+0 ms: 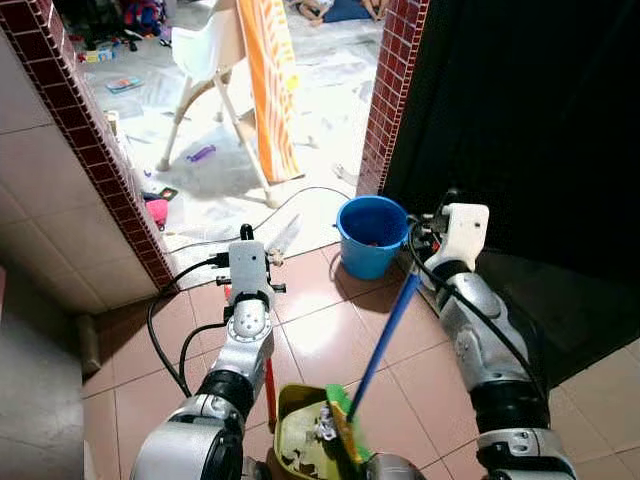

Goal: Sweep floor

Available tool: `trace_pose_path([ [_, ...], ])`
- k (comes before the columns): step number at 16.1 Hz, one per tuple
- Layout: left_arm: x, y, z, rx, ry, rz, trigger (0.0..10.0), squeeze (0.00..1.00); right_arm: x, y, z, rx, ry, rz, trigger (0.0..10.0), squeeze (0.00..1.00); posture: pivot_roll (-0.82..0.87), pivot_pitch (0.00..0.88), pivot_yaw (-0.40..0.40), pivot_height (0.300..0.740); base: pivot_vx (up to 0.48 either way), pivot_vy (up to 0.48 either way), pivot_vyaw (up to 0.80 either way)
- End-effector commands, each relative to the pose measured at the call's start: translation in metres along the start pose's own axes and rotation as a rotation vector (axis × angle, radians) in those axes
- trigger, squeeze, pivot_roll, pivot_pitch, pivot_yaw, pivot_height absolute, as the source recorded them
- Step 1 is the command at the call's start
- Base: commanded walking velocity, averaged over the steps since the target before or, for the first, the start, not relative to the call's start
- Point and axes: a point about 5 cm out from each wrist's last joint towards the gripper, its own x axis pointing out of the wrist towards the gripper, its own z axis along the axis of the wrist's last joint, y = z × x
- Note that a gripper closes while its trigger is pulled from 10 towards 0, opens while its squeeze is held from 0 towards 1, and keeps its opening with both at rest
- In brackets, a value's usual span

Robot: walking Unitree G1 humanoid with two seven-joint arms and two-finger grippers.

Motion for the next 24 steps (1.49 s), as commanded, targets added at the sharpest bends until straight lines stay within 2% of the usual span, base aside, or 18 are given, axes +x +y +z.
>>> trace_pose_path([
  [1,0.000,0.003,-0.005,0.021,0.024,0.006,10.0,0.00,0.004,0.012,0.014,0.125,-0.039,0.098,10.0,0.00,-0.16,0.000,0.033,0.740,0.000,0.000,0.00],
  [3,0.000,0.003,-0.005,0.010,0.026,0.004,10.0,0.00,0.005,0.013,0.022,0.147,-0.066,0.129,10.0,0.00,-0.16,0.000,0.032,0.740,0.000,0.000,0.00],
  [6,0.003,0.003,-0.001,-0.023,0.015,-0.014,10.0,0.00,0.006,-0.001,0.040,0.076,-0.154,0.085,10.0,0.00,-0.15,0.000,0.031,0.740,0.000,0.000,0.00],
  [8,0.007,0.012,0.004,-0.059,0.001,-0.014,10.0,0.00,0.002,-0.021,0.058,-0.147,-0.251,-0.013,10.0,0.00,-0.15,0.000,0.030,0.740,0.000,0.000,0.00],
  [11,0.012,0.028,0.012,-0.088,-0.037,0.020,10.0,0.00,-0.005,-0.035,0.063,-0.280,-0.298,-0.091,10.0,0.00,-0.14,0.000,0.028,0.740,0.000,0.000,0.00],
  [12,0.015,0.037,0.017,-0.115,-0.062,0.036,10.0,0.00,-0.010,-0.037,0.062,-0.381,-0.313,-0.107,10.0,0.00,-0.14,0.000,0.028,0.740,0.000,0.000,0.00],
  [13,0.015,0.039,0.019,-0.119,-0.072,0.039,10.0,0.00,-0.011,-0.037,0.060,-0.391,-0.310,-0.108,10.0,0.00,-0.13,0.000,0.028,0.740,0.000,0.000,0.00],
  [16,0.019,0.055,0.037,-0.180,-0.151,0.066,10.0,0.00,-0.016,-0.038,0.030,-0.394,-0.236,-0.141,10.0,0.00,-0.13,0.000,0.029,0.740,0.000,0.000,0.00],
  [17,0.019,0.059,0.049,-0.210,-0.202,0.078,10.0,0.00,-0.018,-0.034,0.021,-0.377,-0.216,-0.150,10.0,0.00,-0.12,0.000,0.031,0.740,0.000,0.000,0.00],
  [19,0.017,0.065,0.090,-0.271,-0.354,0.081,10.0,0.00,-0.022,-0.024,0.005,-0.366,-0.187,-0.154,10.0,0.00,-0.12,0.000,0.034,0.740,0.000,0.000,0.00],
  [24,0.011,0.065,0.146,-0.356,-0.523,0.058,10.0,0.00,-0.021,-0.013,-0.007,-0.357,-0.160,-0.120,10.0,0.00,-0.10,0.000,0.034,0.740,0.143,0.000,0.00],
])
